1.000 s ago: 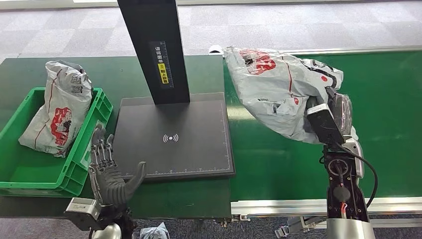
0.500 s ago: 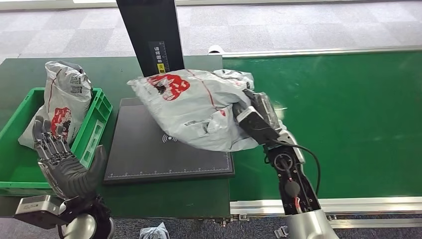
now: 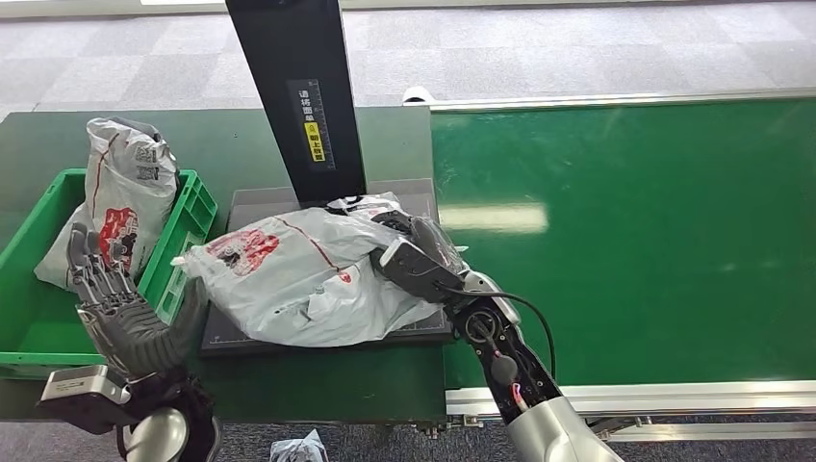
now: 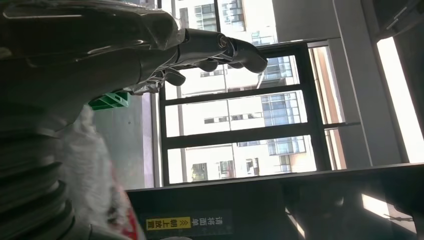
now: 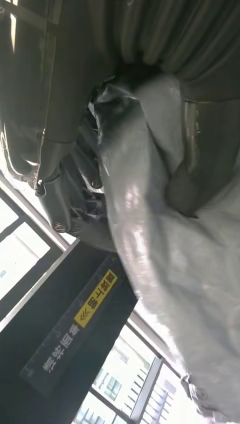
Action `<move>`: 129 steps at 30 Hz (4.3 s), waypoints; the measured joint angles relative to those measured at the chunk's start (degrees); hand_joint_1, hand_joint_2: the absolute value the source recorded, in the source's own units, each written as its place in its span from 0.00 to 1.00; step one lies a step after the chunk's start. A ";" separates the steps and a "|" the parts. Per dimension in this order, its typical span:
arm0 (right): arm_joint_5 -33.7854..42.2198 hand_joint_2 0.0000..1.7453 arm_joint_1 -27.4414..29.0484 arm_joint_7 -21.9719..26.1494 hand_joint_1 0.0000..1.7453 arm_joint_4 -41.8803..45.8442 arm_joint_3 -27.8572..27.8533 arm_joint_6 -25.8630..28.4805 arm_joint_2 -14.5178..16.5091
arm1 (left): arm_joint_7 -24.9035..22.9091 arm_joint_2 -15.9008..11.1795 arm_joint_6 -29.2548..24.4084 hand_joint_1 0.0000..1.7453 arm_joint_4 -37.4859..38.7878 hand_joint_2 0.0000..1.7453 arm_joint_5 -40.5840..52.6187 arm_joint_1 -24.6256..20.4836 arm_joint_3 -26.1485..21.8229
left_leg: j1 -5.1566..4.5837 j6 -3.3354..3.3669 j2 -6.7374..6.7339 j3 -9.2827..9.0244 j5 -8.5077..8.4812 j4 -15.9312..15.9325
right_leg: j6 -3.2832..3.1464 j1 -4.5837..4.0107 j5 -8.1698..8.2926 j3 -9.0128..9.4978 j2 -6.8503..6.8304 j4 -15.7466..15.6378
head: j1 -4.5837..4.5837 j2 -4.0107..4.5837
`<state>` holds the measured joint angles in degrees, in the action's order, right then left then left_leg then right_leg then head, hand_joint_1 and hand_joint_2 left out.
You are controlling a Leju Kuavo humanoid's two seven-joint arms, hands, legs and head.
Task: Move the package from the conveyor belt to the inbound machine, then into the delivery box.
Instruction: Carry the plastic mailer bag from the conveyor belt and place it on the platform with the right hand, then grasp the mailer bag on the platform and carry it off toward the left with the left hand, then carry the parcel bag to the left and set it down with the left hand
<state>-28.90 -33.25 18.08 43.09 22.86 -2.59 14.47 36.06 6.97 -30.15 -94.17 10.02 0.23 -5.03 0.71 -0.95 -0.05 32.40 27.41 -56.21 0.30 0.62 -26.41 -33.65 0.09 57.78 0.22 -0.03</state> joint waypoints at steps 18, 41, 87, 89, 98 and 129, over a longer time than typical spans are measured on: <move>16.90 1.00 7.80 9.76 0.00 18.18 -1.27 -6.34 -3.48 | -7.09 0.10 8.23 0.00 0.79 1.00 11.02 -0.12 6.13 | -0.02 0.01 0.03 0.01 0.02 -0.04 | 0.01 0.04 0.00 -0.06 -0.01 -0.03 | -0.02 -0.01; 26.33 1.00 25.71 15.53 0.00 71.28 -15.84 -7.57 -6.60 | -12.97 -0.04 7.27 0.00 19.33 1.00 28.98 -8.26 16.00 | -0.06 0.03 0.02 -0.05 0.05 -0.03 | 0.01 0.08 0.00 -0.01 -0.03 -0.04 | -0.01 0.00; 24.88 1.00 25.36 17.16 0.00 74.32 -19.40 -8.91 -2.85 | -21.48 2.20 11.07 1.00 67.27 1.00 44.41 -35.84 14.43 | -0.08 0.08 0.04 -0.59 0.01 -0.01 | 0.02 0.10 0.02 0.60 -0.06 -0.03 | 0.00 -0.01; 24.86 1.00 25.50 17.30 0.00 74.32 -19.41 -8.63 -2.86 | -17.79 2.35 11.43 1.00 66.37 1.00 40.09 -35.17 13.13 | -0.08 0.07 0.04 -0.55 0.01 -0.01 | 0.02 0.10 0.02 0.55 -0.05 -0.03 | 0.00 0.00; 25.18 1.00 25.63 17.83 0.00 73.08 -19.53 -6.70 -3.01 | -8.43 3.49 26.46 1.00 44.05 1.00 2.49 -27.83 6.80 | -0.09 0.08 0.03 -0.32 0.02 -0.01 | 0.02 0.10 0.01 0.35 -0.05 -0.03 | 0.00 -0.01; 28.41 1.00 32.63 19.20 0.00 70.13 -20.31 -0.38 -4.91 | -9.37 -26.04 -8.20 1.00 55.68 1.00 7.89 -49.62 -12.75 | 0.06 -0.13 -0.53 -0.04 -0.10 0.03 | -0.27 -0.09 0.18 -0.18 0.50 0.04 | -0.02 0.00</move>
<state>-0.49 -0.61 37.28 113.22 2.56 -2.97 9.56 26.69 -19.07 -38.34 -38.49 17.91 -49.39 -17.78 0.77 -1.08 -0.57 32.36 27.30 -56.18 0.03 0.53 -26.22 -33.83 0.59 57.82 0.20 -0.03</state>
